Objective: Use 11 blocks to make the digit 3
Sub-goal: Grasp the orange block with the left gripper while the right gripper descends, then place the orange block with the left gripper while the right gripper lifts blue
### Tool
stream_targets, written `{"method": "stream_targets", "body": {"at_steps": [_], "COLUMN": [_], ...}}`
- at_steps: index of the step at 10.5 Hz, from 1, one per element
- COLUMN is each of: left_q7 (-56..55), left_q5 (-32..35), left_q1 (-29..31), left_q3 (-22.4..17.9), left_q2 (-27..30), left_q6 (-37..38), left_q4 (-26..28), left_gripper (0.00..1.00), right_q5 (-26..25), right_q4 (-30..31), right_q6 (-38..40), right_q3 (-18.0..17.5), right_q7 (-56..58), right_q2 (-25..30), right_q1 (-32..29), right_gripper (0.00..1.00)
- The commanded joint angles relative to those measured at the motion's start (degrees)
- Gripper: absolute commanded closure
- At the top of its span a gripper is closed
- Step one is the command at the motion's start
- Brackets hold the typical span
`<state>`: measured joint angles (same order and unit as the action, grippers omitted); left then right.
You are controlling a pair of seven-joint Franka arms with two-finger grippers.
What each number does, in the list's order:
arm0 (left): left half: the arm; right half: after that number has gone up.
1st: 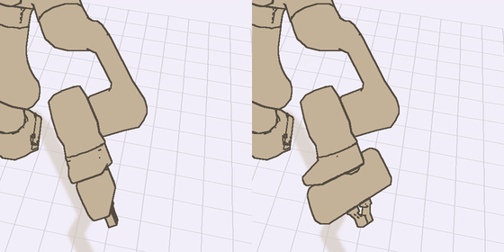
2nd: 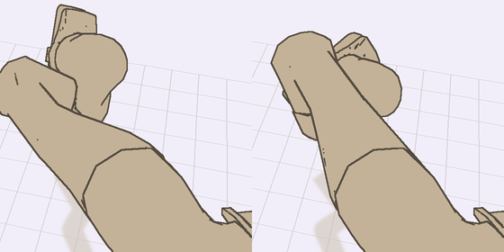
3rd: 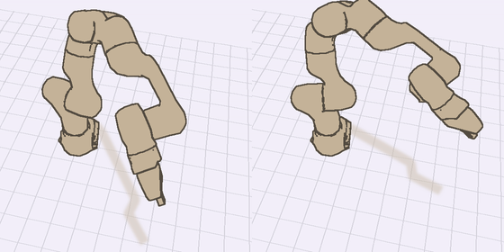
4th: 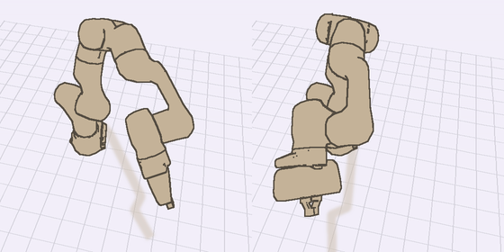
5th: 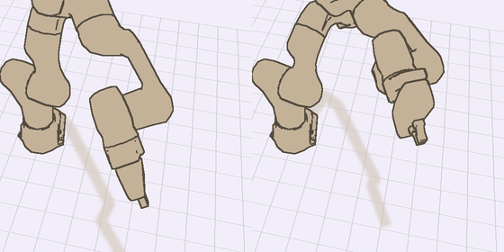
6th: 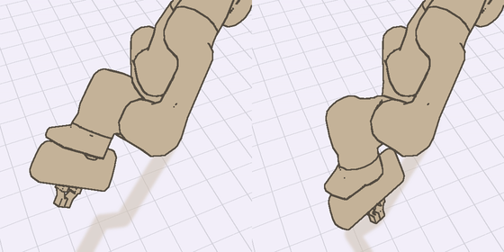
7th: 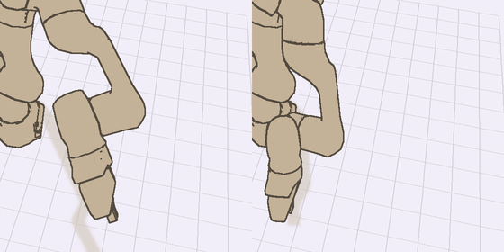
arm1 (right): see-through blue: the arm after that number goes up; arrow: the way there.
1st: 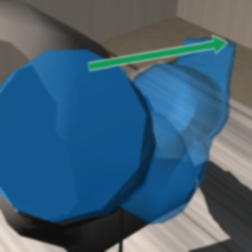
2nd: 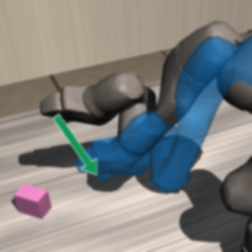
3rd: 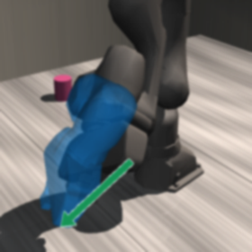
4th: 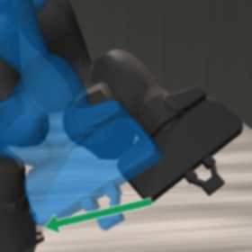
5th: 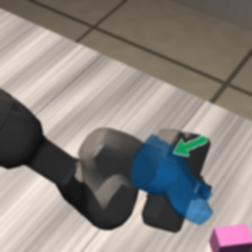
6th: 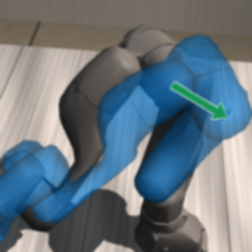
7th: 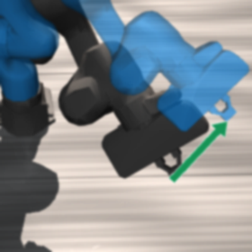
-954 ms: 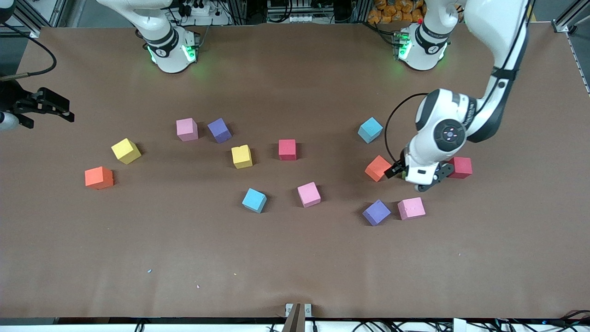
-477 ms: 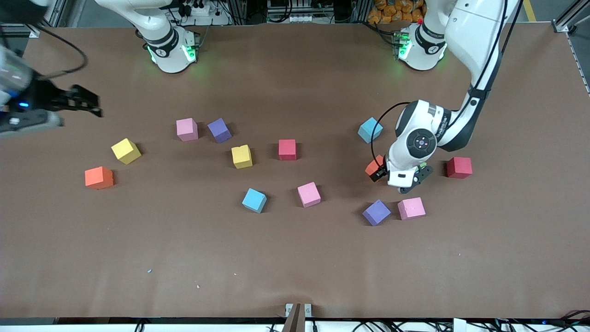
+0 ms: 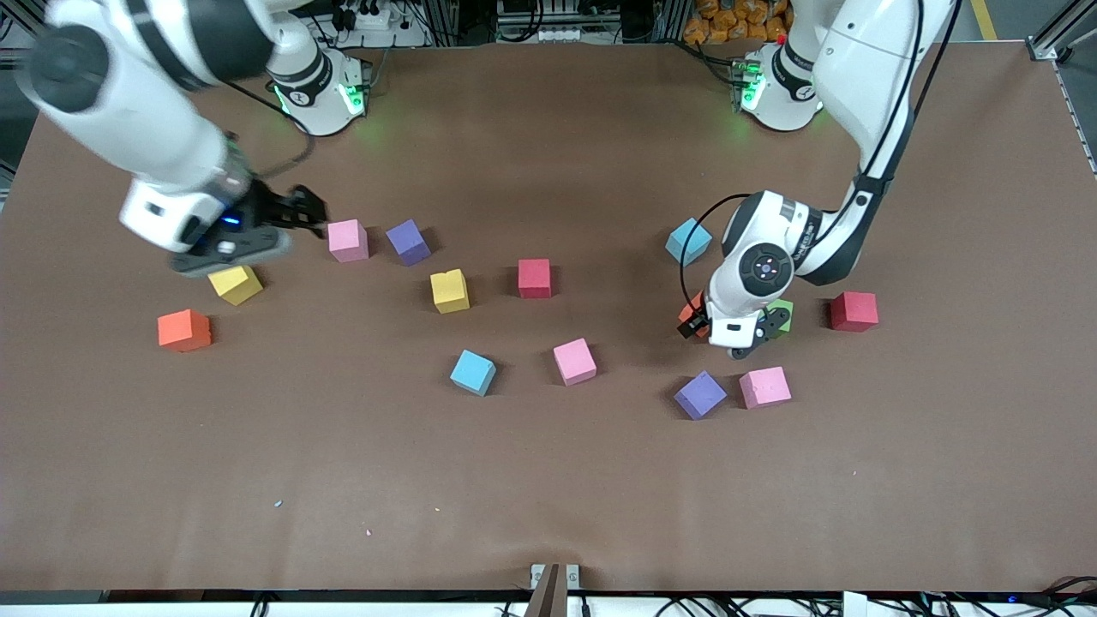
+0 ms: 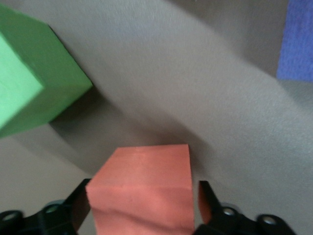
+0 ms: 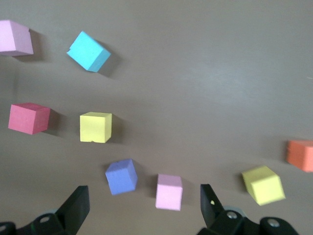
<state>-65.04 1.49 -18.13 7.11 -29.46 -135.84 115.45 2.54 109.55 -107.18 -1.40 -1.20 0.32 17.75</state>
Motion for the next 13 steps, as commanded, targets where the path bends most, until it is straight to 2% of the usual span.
{"method": "stream_targets", "body": {"at_steps": [1, 4, 5, 8, 11, 13], "left_q7": [-2.1, -2.0, -1.7, -1.4, -1.7, -3.9], "left_q5": [1.5, 1.6, 1.6, 1.6, 1.6, 4.3], "left_q1": [-0.6, -0.6, -0.8, -0.9, -2.1, -8.9], "left_q3": [-0.3, -0.1, 1.3, 10.8, 19.3, 19.9], "left_q2": [0.2, 5.8, 8.4, 13.4, 13.0, 12.6], "left_q6": [-0.1, 2.1, 4.3, 7.0, 6.5, 2.2], "left_q4": [-0.8, -0.9, -0.8, 1.6, 2.8, 5.6], "left_gripper": [1.0, 1.0, 1.0, 1.0, 1.0, 1.0], "right_q5": [1.3, 5.2, 5.2, 5.2, 5.2, 5.2], "right_q4": [11.3, 24.9, 26.9, 30.5, 32.9, 34.5], "right_q6": [-11.8, -32.8, -35.9, -33.0, -33.9, -35.9], "right_q3": [0.4, 0.3, 0.4, 0.4, 0.5, 0.4], "right_q7": [-0.5, -0.8, -0.3, 2.4, 3.0, 3.0], "right_q2": [-0.5, -4.7, -5.7, -5.3, -5.9, -6.6], "right_q1": [3.5, 9.4, 11.5, 11.5, 11.3, 11.3], "right_gripper": [0.0, 0.0, 0.0, 0.0, 0.0, 0.0]}}
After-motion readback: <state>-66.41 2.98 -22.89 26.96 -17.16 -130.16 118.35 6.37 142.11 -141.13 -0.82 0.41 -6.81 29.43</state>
